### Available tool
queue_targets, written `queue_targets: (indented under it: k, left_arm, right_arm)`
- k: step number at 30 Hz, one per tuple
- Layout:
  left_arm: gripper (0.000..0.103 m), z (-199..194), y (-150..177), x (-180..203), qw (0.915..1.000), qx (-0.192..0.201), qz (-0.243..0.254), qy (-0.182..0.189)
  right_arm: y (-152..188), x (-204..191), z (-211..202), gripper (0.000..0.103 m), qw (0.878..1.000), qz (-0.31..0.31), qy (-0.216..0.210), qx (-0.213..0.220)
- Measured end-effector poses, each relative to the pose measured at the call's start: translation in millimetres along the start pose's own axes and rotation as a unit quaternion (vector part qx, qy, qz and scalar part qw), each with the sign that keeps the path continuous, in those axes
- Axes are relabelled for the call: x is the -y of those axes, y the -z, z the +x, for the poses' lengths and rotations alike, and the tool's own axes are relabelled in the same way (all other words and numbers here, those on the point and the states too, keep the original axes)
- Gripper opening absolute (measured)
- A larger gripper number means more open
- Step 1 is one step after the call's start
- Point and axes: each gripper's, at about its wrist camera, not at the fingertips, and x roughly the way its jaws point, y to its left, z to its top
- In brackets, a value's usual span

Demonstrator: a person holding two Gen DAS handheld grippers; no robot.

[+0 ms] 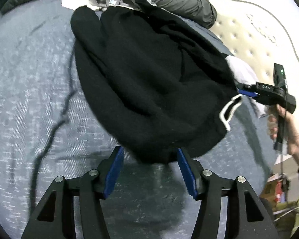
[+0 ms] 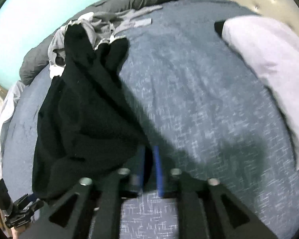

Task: Fold clothes

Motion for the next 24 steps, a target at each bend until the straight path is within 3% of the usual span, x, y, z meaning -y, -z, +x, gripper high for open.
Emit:
queue_targets:
  k: [1,12,14,15,17,18,19,21,24]
  left_arm:
    - [0.066,0,0,0,1.0000,-0.001,-0.003,0.005]
    - [0.068,20,3,-5,0.9987,-0.013,-0.045,0.021]
    - [0.067,25,3,-3,0.9987,-0.014,-0.043,0.022]
    - [0.066,27,3,-2,0.9989,-0.014,-0.039,0.021]
    - [0.050,29,3,1,0.9991,-0.012,-0.034,0.023]
    - [0.030,28,3,1,0.9988,-0.011,-0.037,0.030]
    - [0.018,26,2,2,0.9984,-0.011,-0.040,0.037]
    - [0.010,18,1,4,0.9981,-0.004,-0.040,0.048]
    - [0.008,-6,-6,12,0.9986,0.017,-0.021,0.046]
  right_arm:
    - [-2,0,0,0.054,1.000,0.001,-0.005,0.000]
    - [-5,-16,39,0.053,0.998,-0.029,-0.015,-0.049]
    - [-2,-20,44,0.028,0.998,-0.038,-0.017,-0.056]
    - [0,-22,46,0.021,0.997,-0.045,-0.012,-0.058]
    - [3,-26,43,0.009,0.997,-0.053,-0.014,-0.054]
    - [4,-27,40,0.008,0.997,-0.057,-0.016,-0.052]
    - [6,-29,37,0.007,0.997,-0.060,-0.018,-0.049]
    - [6,-31,27,0.006,0.997,-0.061,-0.034,-0.039]
    - [1,-39,3,0.006,0.996,-0.057,-0.067,-0.018]
